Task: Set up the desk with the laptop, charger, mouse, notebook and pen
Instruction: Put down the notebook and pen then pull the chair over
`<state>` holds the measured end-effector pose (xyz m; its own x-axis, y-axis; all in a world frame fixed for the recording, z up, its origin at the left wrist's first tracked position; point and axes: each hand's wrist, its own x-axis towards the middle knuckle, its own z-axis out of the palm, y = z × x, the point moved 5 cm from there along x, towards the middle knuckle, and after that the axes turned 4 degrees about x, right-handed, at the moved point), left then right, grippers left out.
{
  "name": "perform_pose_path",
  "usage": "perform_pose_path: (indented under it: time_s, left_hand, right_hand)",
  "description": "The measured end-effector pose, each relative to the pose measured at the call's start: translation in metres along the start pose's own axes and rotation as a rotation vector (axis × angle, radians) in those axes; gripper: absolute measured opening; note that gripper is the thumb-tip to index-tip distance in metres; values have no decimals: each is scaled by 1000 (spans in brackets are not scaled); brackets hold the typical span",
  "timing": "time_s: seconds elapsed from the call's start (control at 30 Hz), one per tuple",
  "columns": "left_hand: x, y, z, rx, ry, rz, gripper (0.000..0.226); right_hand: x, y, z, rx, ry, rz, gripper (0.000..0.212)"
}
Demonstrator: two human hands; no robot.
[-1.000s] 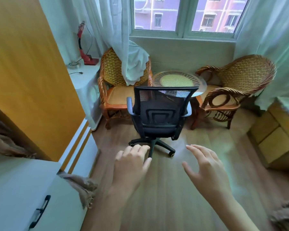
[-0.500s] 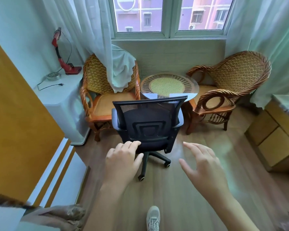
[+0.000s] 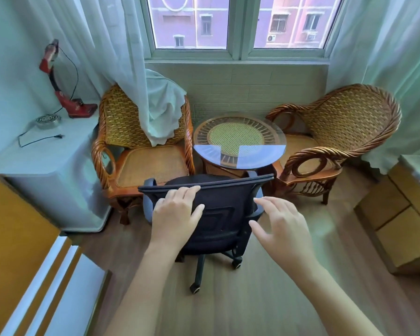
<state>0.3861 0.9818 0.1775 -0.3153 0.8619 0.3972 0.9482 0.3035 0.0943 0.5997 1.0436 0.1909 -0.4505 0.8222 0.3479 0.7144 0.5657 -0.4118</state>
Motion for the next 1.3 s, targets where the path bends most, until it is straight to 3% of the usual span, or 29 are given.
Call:
perform_pose_path:
  time_s: [0.13, 0.37, 0.57, 1.03, 1.3]
  left_hand:
    - [34, 1, 29, -12, -61, 0, 49]
    - [64, -14, 89, 62, -376, -174, 48]
    - [66, -25, 109, 36, -403, -205, 41]
    - [31, -29, 107, -41, -441, -216, 32]
    - [-10, -7, 93, -61, -409, -204, 34]
  right_hand:
    - [43, 14, 21, -9, -42, -24, 44]
    - [99, 41, 73, -67, -177, -64, 49]
    - [110, 46, 113, -116, -437, -28, 53]
    - [78, 36, 117, -84, -442, 3, 38]
    - [33, 39, 107, -104, -290, -3, 40]
